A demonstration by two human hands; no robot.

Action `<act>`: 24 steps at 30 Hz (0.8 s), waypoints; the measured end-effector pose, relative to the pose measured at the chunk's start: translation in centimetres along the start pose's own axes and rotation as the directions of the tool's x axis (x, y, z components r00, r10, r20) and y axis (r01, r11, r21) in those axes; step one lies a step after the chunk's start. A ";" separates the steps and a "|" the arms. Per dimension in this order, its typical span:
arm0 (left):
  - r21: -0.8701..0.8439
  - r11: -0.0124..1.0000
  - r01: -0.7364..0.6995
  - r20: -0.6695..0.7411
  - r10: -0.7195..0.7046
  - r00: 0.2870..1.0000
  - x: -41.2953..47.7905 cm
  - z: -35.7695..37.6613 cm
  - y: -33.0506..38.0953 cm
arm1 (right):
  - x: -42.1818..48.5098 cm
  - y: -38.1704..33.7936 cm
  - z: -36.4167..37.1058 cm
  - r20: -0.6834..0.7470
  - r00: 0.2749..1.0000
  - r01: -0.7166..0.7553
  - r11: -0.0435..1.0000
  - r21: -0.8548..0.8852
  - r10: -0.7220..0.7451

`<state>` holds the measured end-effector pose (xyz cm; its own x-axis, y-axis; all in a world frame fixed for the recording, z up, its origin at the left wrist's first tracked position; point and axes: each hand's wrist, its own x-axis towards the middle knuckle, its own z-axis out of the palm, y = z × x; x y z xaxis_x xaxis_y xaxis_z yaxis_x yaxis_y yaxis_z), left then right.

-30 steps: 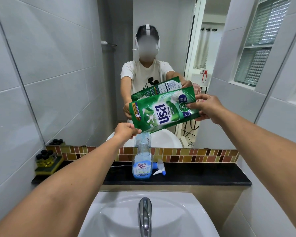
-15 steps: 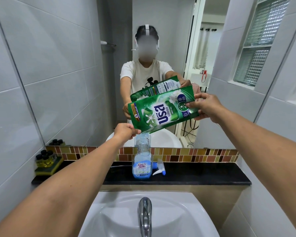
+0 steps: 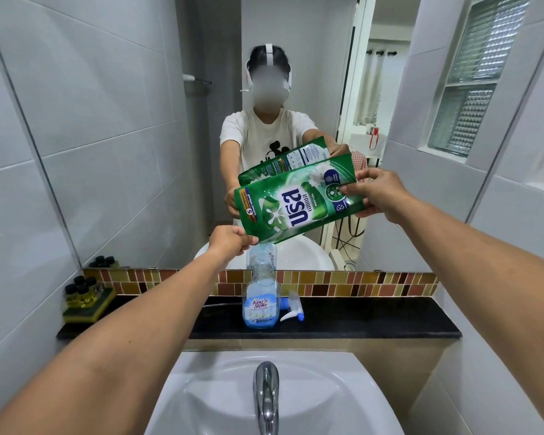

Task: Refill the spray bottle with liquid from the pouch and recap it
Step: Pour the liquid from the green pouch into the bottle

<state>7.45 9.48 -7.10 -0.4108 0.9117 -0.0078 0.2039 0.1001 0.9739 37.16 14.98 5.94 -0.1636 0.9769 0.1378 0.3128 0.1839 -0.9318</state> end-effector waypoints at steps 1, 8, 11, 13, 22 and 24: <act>-0.001 1.000 -0.002 0.003 0.002 1.000 0.0 0.0 0.0 | 0.0 0.0 0.0 -0.009 1.000 0.004 1.000 0.006 -0.004; 0.012 1.000 -0.007 -0.008 0.007 1.000 0.1 0.0 -0.1 | 0.0 -0.2 0.3 -0.018 1.000 0.016 1.000 0.014 -0.016; 0.017 1.000 -0.012 -0.014 0.012 1.000 0.2 0.0 -0.1 | 0.1 -0.2 0.3 -0.021 1.000 0.019 1.000 0.016 -0.018; 0.017 1.000 -0.012 -0.018 0.012 1.000 0.3 0.1 -0.1 | 0.2 -0.3 0.3 -0.027 1.000 0.016 1.000 0.015 -0.016; 0.009 1.000 -0.002 -0.008 0.002 1.000 0.4 0.4 -0.2 | 0.3 -0.5 0.3 -0.053 0.998 0.025 1.000 0.005 -0.024; 0.003 1.000 -0.002 -0.009 0.002 1.000 0.5 0.3 -0.2 | 0.3 -0.6 0.4 -0.057 0.998 0.024 1.000 0.006 -0.023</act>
<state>7.51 10.03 -7.40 -0.4186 0.9082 -0.0040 0.2075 0.0999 0.9731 36.54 15.09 6.37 -0.1169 0.9770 0.1785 0.3028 0.2062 -0.9305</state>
